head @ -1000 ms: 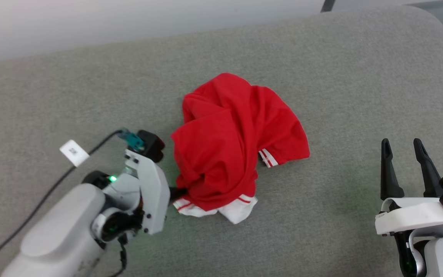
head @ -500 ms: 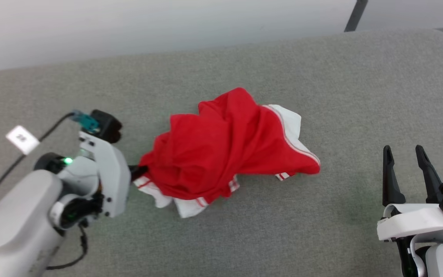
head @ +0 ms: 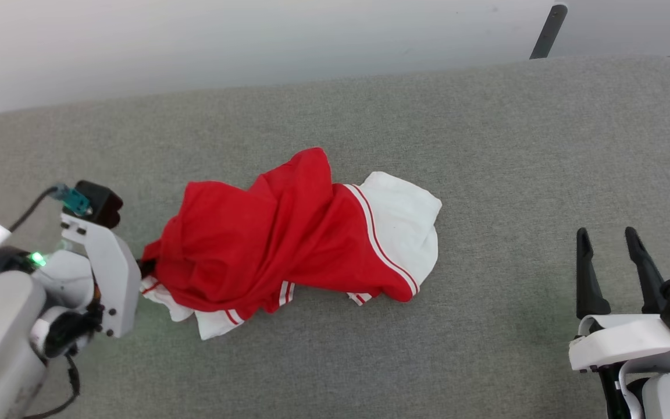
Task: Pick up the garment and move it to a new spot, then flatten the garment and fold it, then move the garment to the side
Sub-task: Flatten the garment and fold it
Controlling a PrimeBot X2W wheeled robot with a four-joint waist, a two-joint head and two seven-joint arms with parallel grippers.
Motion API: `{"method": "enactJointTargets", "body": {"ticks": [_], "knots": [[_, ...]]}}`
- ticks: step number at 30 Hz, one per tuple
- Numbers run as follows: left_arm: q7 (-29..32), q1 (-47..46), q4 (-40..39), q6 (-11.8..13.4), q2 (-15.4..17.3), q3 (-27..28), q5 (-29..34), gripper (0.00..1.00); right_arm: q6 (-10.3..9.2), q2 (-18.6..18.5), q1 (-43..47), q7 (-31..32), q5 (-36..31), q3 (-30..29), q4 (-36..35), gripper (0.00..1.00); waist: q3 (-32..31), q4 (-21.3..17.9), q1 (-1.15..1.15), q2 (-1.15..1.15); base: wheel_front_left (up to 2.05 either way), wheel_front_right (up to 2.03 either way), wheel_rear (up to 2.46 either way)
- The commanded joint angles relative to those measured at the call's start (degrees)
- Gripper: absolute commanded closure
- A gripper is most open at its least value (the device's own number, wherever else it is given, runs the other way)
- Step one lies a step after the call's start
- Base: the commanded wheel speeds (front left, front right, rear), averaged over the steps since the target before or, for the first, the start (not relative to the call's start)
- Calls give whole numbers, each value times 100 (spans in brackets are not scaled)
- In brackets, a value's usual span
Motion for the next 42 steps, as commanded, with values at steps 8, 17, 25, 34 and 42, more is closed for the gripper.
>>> {"method": "enactJointTargets", "body": {"ticks": [8,17,25,34,42], "knots": [[-387,2,265,3,-299,-45,12,7,0,-54,71,-29,25,126,96,0,-103,162,0,0,0,0,0],[-834,37,166,2,-444,-148,5,0,0,-296,184,189,141,255,247,0,-492,662,0,0,0,0,0],[-1672,260,-75,2,-567,-214,52,0,0,-497,288,554,162,298,193,0,-893,1244,0,0,0,0,0],[-3009,583,-2,23,-695,-172,317,0,-1,-690,358,998,295,307,245,0,-1157,1930,0,0,0,0,0],[-4121,921,141,195,-900,18,434,0,-1,-993,146,1690,424,192,463,0,-1164,2517,0,0,0,0,0]]}}
